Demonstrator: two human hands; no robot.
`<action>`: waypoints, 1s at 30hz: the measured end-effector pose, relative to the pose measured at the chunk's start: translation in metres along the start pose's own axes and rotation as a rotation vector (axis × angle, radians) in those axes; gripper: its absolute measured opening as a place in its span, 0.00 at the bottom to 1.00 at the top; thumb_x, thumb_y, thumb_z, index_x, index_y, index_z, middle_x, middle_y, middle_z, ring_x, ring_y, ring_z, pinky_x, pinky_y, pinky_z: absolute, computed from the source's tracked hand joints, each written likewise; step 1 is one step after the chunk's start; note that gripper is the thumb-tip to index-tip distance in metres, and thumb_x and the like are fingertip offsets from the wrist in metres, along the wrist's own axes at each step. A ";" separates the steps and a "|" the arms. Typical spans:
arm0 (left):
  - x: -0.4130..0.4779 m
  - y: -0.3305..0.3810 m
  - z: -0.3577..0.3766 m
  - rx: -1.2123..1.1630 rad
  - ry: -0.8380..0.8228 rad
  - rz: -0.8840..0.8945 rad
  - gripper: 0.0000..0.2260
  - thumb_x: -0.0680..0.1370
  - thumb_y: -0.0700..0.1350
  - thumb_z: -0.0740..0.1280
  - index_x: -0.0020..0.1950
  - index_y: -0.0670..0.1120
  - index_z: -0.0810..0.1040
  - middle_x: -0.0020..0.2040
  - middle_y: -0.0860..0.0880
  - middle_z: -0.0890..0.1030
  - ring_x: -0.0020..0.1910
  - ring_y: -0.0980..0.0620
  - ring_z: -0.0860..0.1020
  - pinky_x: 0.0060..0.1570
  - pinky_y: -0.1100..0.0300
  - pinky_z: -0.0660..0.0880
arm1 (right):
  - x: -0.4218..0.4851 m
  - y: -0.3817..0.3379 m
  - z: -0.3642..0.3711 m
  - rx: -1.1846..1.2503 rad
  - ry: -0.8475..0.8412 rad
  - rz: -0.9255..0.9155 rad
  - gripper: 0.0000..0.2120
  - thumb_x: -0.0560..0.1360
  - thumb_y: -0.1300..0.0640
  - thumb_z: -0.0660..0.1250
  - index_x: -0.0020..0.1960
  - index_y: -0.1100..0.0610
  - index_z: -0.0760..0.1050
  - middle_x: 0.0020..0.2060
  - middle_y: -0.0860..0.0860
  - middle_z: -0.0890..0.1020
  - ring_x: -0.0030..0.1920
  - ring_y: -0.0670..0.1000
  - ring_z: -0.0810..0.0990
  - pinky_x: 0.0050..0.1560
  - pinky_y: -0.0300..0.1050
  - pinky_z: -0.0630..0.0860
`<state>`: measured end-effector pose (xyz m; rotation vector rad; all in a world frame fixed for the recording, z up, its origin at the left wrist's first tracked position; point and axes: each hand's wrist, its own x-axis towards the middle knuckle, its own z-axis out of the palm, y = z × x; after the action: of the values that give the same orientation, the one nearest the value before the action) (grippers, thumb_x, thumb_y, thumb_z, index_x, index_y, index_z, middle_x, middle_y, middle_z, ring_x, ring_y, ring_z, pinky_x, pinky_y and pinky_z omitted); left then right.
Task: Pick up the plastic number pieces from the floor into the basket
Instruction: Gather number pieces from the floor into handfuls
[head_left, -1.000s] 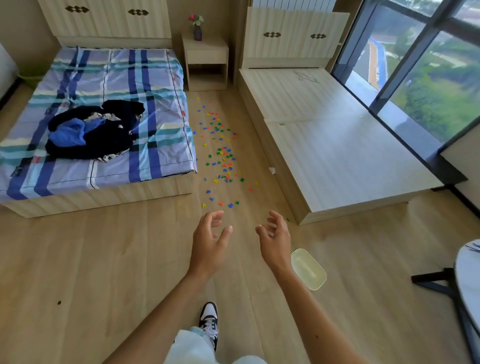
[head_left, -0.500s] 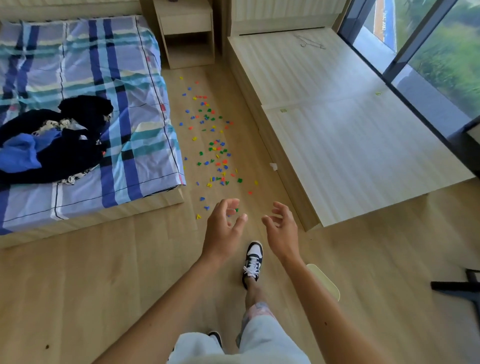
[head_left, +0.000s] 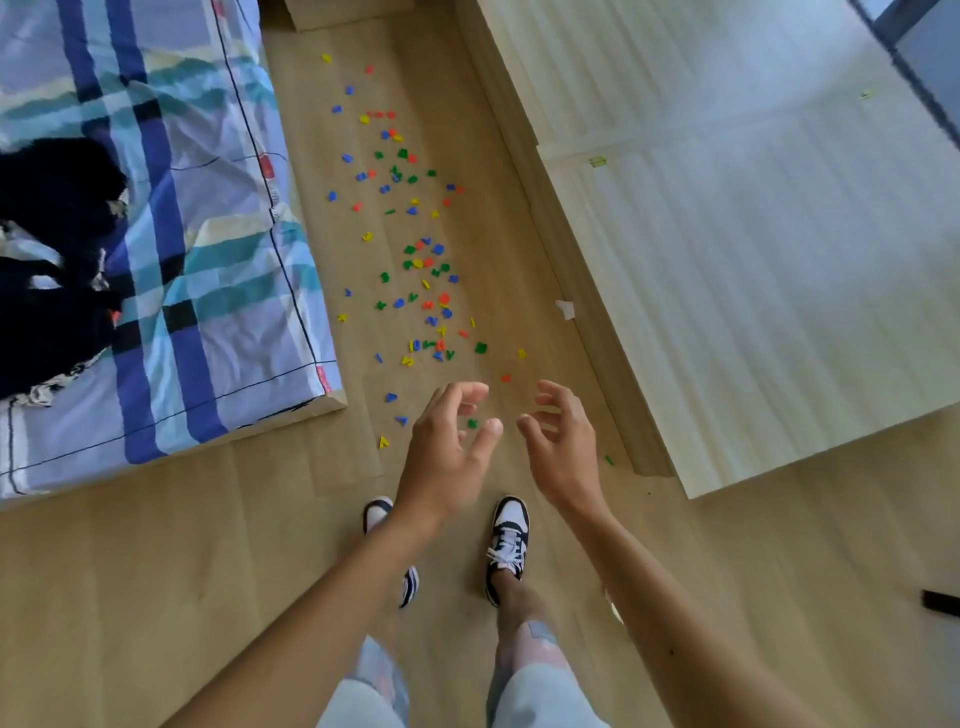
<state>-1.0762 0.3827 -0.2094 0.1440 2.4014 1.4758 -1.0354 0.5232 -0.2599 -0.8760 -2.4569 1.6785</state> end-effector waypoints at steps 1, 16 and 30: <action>0.017 -0.016 0.011 0.011 -0.028 0.015 0.13 0.76 0.44 0.68 0.59 0.52 0.74 0.56 0.55 0.77 0.56 0.59 0.76 0.49 0.65 0.73 | 0.015 0.014 0.009 0.006 0.012 -0.006 0.19 0.76 0.58 0.69 0.66 0.51 0.73 0.56 0.49 0.77 0.51 0.41 0.80 0.48 0.34 0.77; 0.235 -0.386 0.220 0.311 -0.648 0.307 0.12 0.76 0.51 0.65 0.59 0.54 0.73 0.55 0.60 0.73 0.57 0.59 0.72 0.54 0.59 0.72 | 0.205 0.444 0.101 -0.257 0.316 0.031 0.17 0.74 0.64 0.69 0.60 0.51 0.76 0.51 0.47 0.77 0.47 0.42 0.80 0.48 0.43 0.80; 0.301 -0.538 0.318 0.359 -0.871 0.639 0.10 0.76 0.47 0.69 0.57 0.49 0.77 0.52 0.53 0.77 0.53 0.58 0.75 0.49 0.68 0.70 | 0.239 0.706 0.062 -0.784 0.470 0.393 0.15 0.74 0.65 0.66 0.60 0.56 0.78 0.59 0.56 0.80 0.56 0.62 0.79 0.55 0.58 0.79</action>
<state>-1.2158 0.4795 -0.8816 1.4133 1.8825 0.8410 -0.9558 0.7631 -0.9642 -1.6676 -2.6646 0.3734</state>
